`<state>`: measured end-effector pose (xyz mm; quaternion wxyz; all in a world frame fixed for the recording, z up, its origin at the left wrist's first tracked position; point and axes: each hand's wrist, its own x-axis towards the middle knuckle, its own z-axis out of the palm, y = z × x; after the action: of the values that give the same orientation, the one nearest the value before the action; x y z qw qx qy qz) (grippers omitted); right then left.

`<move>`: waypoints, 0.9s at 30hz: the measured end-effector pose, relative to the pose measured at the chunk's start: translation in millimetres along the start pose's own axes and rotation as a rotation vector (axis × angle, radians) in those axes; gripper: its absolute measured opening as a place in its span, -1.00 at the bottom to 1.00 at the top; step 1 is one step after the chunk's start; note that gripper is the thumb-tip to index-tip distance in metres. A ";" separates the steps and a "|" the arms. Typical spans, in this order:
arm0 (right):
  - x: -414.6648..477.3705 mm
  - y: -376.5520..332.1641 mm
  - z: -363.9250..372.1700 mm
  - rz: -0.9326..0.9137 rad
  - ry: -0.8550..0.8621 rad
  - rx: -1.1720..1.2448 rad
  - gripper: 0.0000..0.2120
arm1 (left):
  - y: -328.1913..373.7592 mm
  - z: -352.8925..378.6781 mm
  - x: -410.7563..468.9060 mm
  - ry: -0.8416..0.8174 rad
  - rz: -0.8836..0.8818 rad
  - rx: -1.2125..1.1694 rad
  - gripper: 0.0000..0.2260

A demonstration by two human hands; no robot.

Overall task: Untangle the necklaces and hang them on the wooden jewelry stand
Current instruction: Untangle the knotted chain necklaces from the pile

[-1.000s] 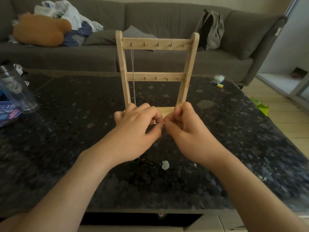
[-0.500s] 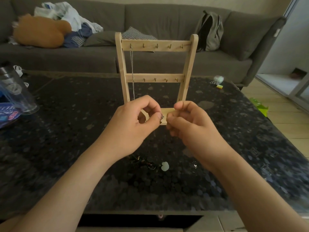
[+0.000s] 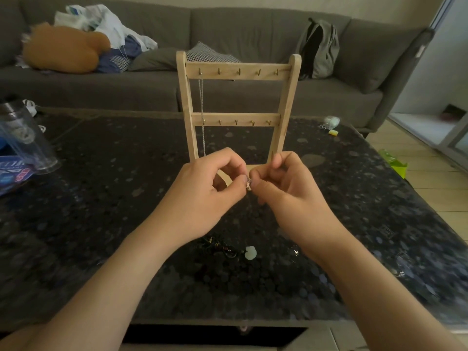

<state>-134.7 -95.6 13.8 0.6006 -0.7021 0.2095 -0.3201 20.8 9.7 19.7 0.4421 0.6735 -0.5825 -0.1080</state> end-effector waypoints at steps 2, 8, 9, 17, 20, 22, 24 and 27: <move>0.1 -1.6 -0.1 0.037 -0.017 0.054 -0.75 | 2.5 1.5 -0.8 -0.013 0.021 0.012 -0.95; 1.7 -1.5 -2.5 0.053 -0.061 0.181 -0.70 | 9.7 -0.4 -1.2 -0.062 0.023 -0.088 -0.95; 2.1 -1.8 -2.9 0.053 -0.057 0.185 -0.72 | 9.7 -1.0 -1.0 -0.045 0.018 -0.092 -0.94; 3.9 -4.2 -8.9 0.071 -0.005 0.179 -0.74 | 3.6 -0.1 -0.8 0.093 -0.030 0.096 -0.82; 2.9 -5.7 -8.7 0.089 0.003 0.168 -0.73 | 5.1 -1.3 -1.8 0.085 -0.010 0.187 -0.68; 2.9 -6.6 -8.1 0.092 0.002 0.164 -0.74 | 4.9 -1.9 -1.9 0.079 -0.029 0.208 -0.61; 2.9 -6.3 -7.3 0.097 0.001 0.162 -0.75 | 4.1 0.2 -2.0 0.097 -0.051 0.194 -0.71; 3.0 -5.9 -6.5 0.110 0.008 0.155 -0.76 | 7.3 0.5 -3.3 0.090 -0.100 0.118 -0.92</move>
<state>-137.6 -101.1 20.7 0.6689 -0.6396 0.2247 -0.3050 14.5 12.8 23.5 0.4213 0.7310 -0.5329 -0.0649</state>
